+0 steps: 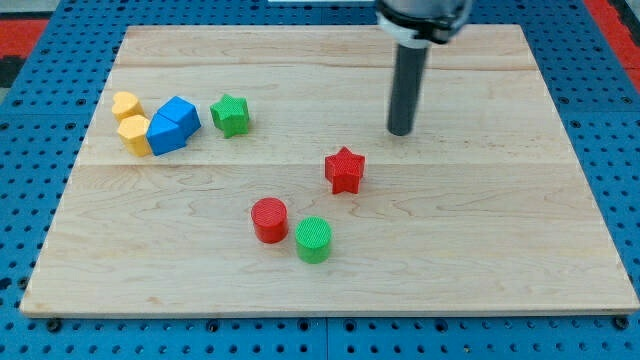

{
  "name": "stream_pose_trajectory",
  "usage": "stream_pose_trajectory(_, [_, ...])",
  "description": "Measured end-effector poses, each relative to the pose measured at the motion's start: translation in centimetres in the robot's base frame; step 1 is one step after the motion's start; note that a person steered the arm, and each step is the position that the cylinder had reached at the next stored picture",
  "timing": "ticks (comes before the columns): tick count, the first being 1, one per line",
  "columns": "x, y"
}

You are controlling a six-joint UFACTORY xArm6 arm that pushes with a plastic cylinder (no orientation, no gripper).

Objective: Move the red and green circle towards the bottom center

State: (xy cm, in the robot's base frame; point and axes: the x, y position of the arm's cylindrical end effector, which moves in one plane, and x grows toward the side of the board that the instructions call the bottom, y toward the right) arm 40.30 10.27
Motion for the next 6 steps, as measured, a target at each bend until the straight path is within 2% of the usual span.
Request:
stream_pose_trajectory(1, [4.9,-6.9])
stream_pose_trajectory(2, [4.9,-14.1])
stream_pose_trajectory(3, [3.5,-14.1])
stream_pose_trajectory(4, [6.3,-18.6])
stream_pose_trajectory(5, [8.8,-20.0])
stream_pose_trajectory(6, [9.7,-19.0])
